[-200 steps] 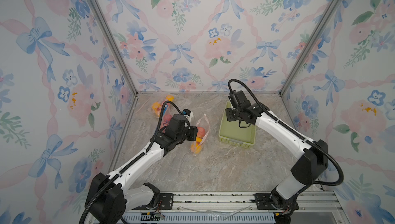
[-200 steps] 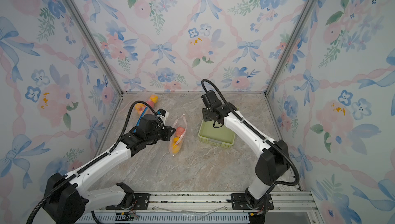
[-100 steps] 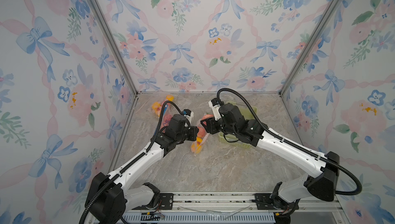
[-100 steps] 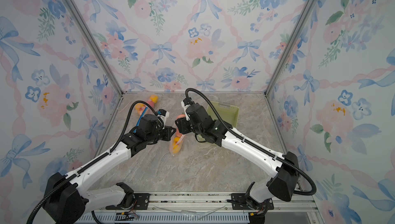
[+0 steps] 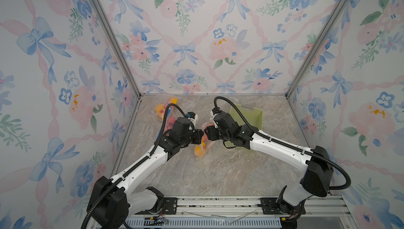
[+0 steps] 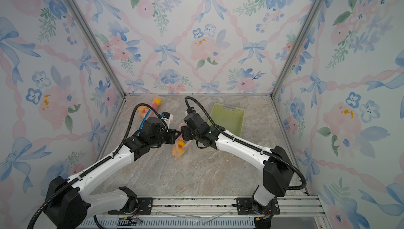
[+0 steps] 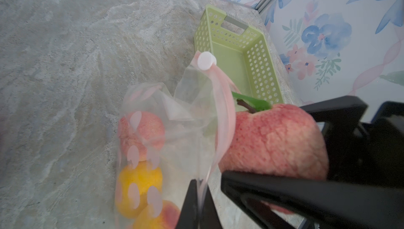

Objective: Place the peach in a zip-top bag and seal the zipper
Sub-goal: Place the peach in the zipper food storage bag.

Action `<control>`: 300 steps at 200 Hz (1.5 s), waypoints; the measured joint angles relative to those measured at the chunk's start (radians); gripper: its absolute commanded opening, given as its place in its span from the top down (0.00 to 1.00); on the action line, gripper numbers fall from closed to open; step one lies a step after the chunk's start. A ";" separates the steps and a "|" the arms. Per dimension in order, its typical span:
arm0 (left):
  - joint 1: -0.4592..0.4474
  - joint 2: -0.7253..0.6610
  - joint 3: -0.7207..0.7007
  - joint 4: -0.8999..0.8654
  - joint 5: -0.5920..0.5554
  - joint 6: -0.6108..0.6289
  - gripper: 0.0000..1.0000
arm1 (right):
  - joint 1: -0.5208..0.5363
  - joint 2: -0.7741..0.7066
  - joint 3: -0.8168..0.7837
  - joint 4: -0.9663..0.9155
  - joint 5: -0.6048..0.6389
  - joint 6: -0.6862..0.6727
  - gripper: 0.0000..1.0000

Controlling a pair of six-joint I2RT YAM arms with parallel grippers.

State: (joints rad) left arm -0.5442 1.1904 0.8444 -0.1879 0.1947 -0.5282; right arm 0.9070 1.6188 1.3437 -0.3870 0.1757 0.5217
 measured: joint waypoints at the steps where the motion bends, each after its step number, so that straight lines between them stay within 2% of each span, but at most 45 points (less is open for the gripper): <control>1: 0.000 0.000 0.000 0.000 0.000 0.000 0.99 | 0.000 0.000 0.000 -0.003 0.002 0.000 0.47; 13: 0.000 0.000 0.000 0.000 0.000 -0.003 0.99 | 0.005 0.003 0.000 -0.022 0.023 0.003 0.45; 45: -0.004 -0.001 -0.002 0.009 0.004 -0.010 0.98 | 0.018 0.032 0.013 -0.068 0.054 0.008 0.28; 66: -0.006 -0.001 -0.003 0.014 0.003 -0.015 0.98 | 0.032 0.059 0.027 -0.079 0.064 0.001 0.21; 88: -0.006 -0.002 -0.005 0.015 0.002 -0.018 0.98 | 0.036 0.064 0.032 -0.097 0.064 -0.002 0.19; 137: -0.006 -0.002 -0.013 0.032 0.004 -0.018 0.98 | 0.038 0.029 0.038 -0.113 0.057 0.003 0.25; 181: -0.006 -0.002 -0.028 0.040 0.004 -0.026 0.98 | 0.038 -0.159 0.013 -0.098 0.058 0.070 0.27; 215: -0.006 -0.002 -0.040 0.052 0.004 -0.031 0.97 | 0.038 -0.273 -0.124 -0.035 0.057 0.178 0.32; 251: -0.006 -0.005 -0.045 0.060 0.008 -0.034 0.97 | 0.038 -0.256 -0.267 0.045 0.037 0.287 0.34; 300: -0.007 -0.010 -0.055 0.070 0.031 -0.054 0.97 | 0.039 -0.184 -0.280 0.179 -0.031 0.367 0.42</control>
State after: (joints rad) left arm -0.5510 1.1809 0.7895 -0.1181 0.2253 -0.5819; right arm 0.9455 1.4349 1.0634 -0.2085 0.1448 0.8883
